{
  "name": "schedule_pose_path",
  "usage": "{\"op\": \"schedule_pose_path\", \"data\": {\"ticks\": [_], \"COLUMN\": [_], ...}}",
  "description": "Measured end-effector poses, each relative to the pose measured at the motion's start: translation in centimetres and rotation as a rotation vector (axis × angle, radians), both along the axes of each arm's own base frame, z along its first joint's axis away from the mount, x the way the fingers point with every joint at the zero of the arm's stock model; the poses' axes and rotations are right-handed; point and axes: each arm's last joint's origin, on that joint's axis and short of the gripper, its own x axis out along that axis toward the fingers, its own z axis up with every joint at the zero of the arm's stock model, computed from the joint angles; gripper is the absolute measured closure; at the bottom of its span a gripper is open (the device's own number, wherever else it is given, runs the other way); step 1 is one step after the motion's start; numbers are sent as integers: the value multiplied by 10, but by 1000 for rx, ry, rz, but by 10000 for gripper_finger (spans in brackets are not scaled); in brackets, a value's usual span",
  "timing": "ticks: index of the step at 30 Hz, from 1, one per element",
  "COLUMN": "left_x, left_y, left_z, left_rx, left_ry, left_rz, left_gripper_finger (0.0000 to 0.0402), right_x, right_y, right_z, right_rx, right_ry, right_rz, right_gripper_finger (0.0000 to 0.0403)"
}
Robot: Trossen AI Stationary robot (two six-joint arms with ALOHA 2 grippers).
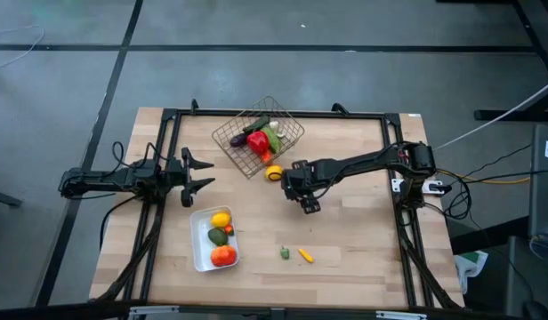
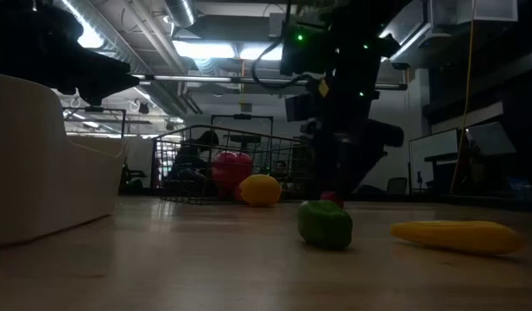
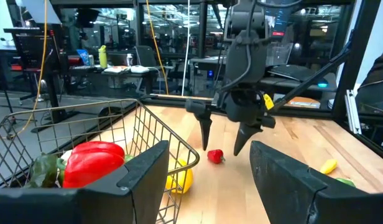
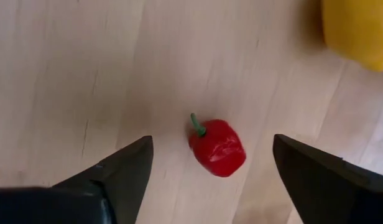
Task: Sort produce into baskets
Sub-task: Put the small red bell pepper into the gold wire basket
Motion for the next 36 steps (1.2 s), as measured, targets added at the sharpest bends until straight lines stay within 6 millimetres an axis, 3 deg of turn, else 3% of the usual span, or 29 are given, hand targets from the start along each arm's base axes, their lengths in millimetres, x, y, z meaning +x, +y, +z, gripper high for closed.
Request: {"op": "schedule_pose_path", "data": {"ticks": [14,26,30,36], "left_x": [0,0,0,0], "left_y": [0,0,0,0], "left_z": [0,0,3,8], "left_rx": [-56,-179,-182,-170], "left_ry": [-12,-40,-71,-120], "left_rz": [-1,-3,-5,-10], "left_gripper_finger": [180,181,181,180], "right_x": [-7,-8,-3,14], "right_y": [0,0,0,0], "right_z": [-16,-16,-5,31], "right_rx": [0,-1,-1,-7], "right_ry": [-2,11,17,-43], "right_rz": [0,-1,-1,5], "right_gripper_finger": [215,284,288,286]}}
